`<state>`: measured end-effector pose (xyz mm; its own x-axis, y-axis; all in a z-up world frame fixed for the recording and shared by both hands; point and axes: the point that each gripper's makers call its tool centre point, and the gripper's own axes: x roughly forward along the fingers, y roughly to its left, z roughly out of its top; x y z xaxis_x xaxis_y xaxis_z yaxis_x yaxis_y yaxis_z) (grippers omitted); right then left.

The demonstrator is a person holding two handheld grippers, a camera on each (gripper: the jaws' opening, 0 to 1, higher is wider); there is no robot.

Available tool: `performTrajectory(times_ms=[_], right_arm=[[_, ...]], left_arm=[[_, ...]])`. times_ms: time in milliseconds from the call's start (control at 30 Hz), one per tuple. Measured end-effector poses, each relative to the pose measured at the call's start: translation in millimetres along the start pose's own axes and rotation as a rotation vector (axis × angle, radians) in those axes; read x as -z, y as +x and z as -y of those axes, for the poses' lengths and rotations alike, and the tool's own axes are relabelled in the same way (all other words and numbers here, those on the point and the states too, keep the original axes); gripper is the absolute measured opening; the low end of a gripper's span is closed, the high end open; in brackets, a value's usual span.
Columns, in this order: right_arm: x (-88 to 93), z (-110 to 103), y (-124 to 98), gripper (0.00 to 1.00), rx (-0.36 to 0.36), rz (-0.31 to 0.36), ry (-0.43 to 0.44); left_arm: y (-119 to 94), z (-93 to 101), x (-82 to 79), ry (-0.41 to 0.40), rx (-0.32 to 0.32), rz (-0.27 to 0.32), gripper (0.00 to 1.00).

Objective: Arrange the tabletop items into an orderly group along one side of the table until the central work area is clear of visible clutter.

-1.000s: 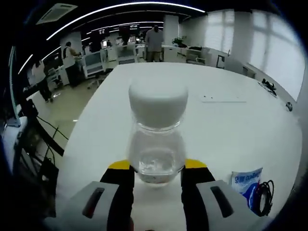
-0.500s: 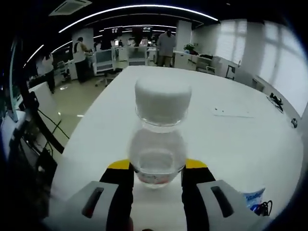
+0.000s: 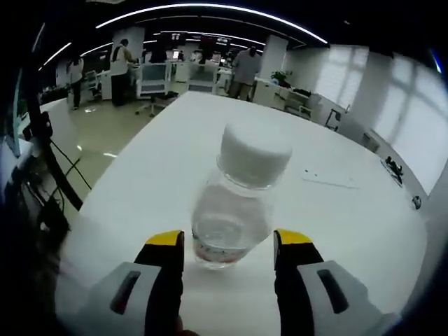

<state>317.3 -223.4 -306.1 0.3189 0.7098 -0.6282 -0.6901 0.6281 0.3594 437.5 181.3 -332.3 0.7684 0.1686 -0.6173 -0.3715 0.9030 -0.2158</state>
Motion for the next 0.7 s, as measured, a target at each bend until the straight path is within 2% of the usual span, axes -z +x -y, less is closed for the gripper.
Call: performTrajectory(times_ms=[100,167,233,433,533,633,700], right_arm=[[-1.2,-3,2,0.52,-0.007,0.006,-0.004],[-1.3,-4,3,0.52,-0.013,0.009,-0.008],[-3.0,-6,4,0.52,-0.018,0.011,-0.014],[-7.9,-10,6,0.52,-0.028,0.022,-0.025],[-8.5,-12,7,0.52,-0.036,0.027,-0.031],[-9.5,-13,7,0.52,-0.041,0.030,-0.040],[-11.0,-15,7,0.52,-0.044,0.037,-0.043]], left_arm=[[-5,-7.3,-1.0,0.009,0.003,0.008,0.52],[-14,-4.2,1.0,0.019,0.003,0.012,0.52],[-13,-10.9,2.1,0.021,0.004,0.011,0.52],[-36,-10.9,5.6,0.017,0.011,0.018,0.51],[-52,-11.6,18.5,0.020,0.017,0.015,0.51],[-54,-18.8,20.8,0.013,0.018,0.009,0.50],[-64,-20.5,28.6,0.009,0.018,0.005,0.50]])
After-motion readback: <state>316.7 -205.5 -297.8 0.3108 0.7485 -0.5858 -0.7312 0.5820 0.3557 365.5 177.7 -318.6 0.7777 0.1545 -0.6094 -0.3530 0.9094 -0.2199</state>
